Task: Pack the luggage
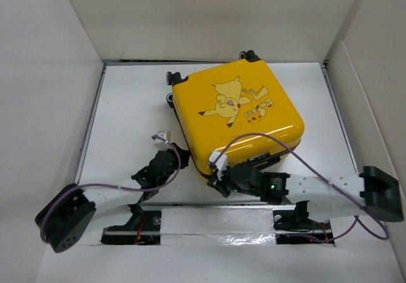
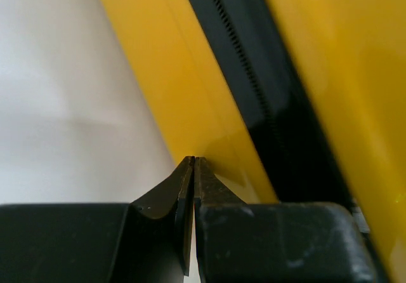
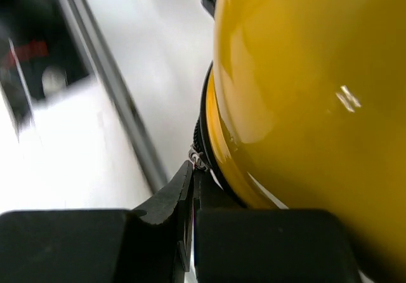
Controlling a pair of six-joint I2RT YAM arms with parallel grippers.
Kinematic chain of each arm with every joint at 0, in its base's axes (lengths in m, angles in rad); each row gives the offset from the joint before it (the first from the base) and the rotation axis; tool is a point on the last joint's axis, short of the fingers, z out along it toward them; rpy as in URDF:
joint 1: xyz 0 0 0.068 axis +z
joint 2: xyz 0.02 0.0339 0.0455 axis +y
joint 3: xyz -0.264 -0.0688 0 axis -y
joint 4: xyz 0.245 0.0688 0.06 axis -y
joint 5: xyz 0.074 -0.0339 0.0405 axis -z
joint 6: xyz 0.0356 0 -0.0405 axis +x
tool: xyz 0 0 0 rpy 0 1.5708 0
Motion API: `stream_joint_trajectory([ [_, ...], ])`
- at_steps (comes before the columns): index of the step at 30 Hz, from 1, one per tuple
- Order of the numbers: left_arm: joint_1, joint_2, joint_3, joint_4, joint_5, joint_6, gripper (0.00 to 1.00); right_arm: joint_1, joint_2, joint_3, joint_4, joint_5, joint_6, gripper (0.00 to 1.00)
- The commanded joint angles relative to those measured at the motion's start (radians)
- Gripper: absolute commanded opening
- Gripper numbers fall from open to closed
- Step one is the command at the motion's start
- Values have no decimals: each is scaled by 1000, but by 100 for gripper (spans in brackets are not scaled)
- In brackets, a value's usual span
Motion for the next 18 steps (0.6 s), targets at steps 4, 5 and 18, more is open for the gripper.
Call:
stream_joint_trajectory([
  [4,-155,165,139,221,4,-172,2,1,-340,-7,-181,-8,97,0],
  [5,-155,152,153,200,-11,-175,14,-15,-400,-37,-197,34,108,0],
  [18,282,56,468,-117,103,-83,72,-113,-543,-150,-246,33,145,0],
])
